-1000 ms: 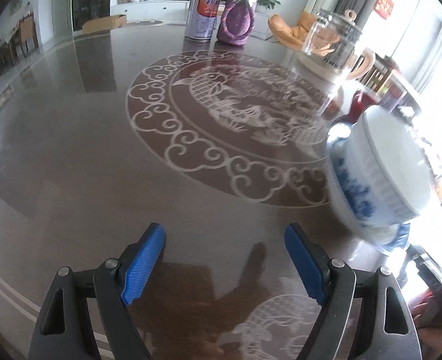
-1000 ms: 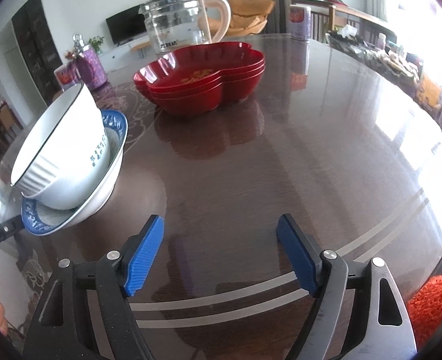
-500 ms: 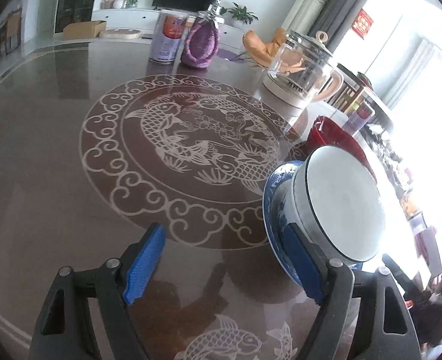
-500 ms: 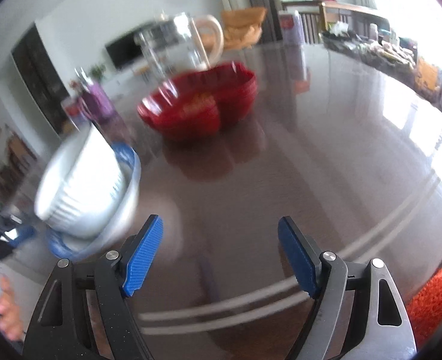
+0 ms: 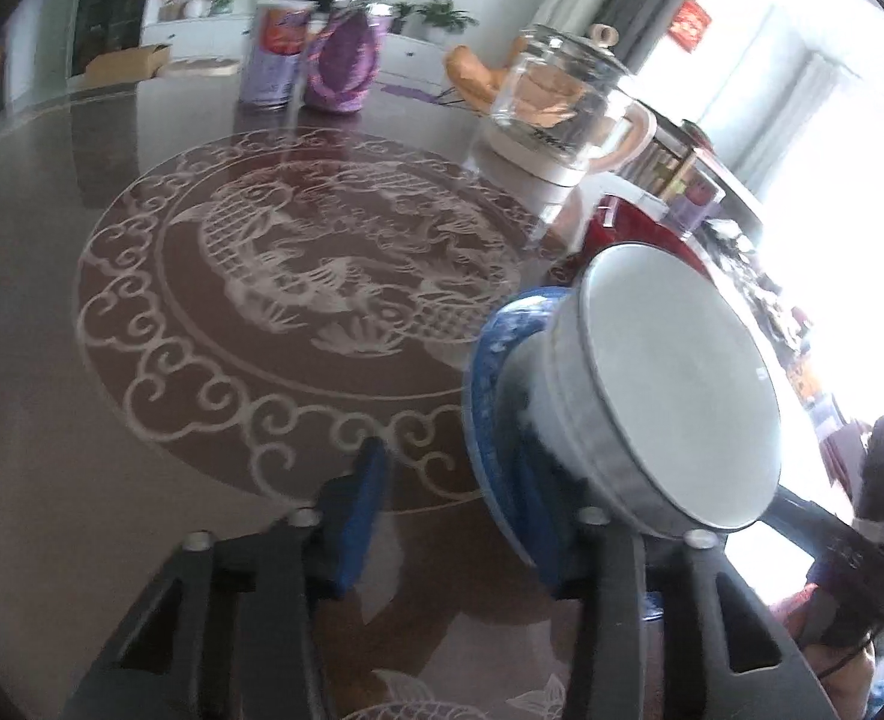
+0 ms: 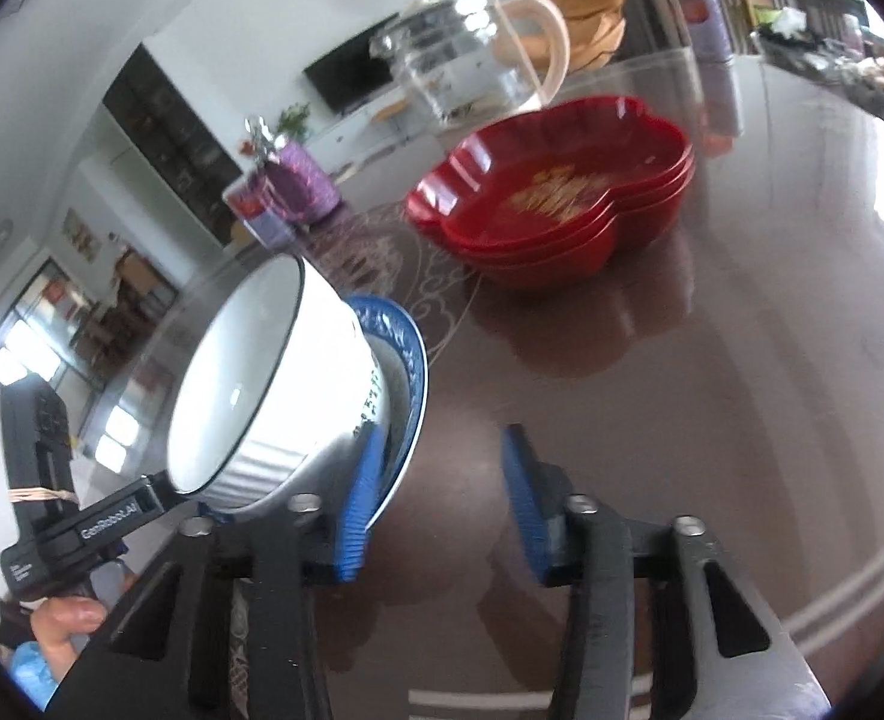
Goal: Organize plates and bowls
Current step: 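Close both tools on the plate rim and lift the bowl stack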
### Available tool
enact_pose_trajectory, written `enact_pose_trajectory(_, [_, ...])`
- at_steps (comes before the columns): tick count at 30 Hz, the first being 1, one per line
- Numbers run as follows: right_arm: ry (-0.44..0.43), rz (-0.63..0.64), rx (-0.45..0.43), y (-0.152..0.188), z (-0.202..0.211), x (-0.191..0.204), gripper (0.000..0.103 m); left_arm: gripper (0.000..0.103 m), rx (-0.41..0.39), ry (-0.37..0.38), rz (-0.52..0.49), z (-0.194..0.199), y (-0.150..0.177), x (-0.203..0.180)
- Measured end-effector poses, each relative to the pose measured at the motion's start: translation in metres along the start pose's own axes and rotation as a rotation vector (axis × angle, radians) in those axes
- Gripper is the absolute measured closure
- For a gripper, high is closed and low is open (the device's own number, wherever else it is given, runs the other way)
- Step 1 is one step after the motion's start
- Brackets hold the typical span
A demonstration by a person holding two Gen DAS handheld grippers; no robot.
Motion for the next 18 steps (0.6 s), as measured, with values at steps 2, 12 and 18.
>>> enact_pose_trajectory(2, [-0.005,0.02,-0.007,-0.003,-0.004,0.004,0.087,0.089,-0.01,0.006,-0.049,-0.001,0.0,-0.011])
enact_pose_trajectory(12, [-0.006,0.029,-0.036,-0.011,0.004,0.009,0.09,0.092,-0.023,0.01,-0.026,0.008,-0.006,-0.02])
enact_pose_trajectory(18, [-0.019,0.009,-0.103,-0.037,0.03,0.004,0.09,0.092,-0.055,0.041,-0.046,0.02,-0.033,-0.05])
Point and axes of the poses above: each gripper's, at about its wrist camera, not at the fingertips, and z roughly against the way its jaws point, x to its left, y to its underside, the point moved 7 cm from there along -z, roughly the way its jaws point, and after that the axes turned 12 degrees about z, right-handed, at the moved point
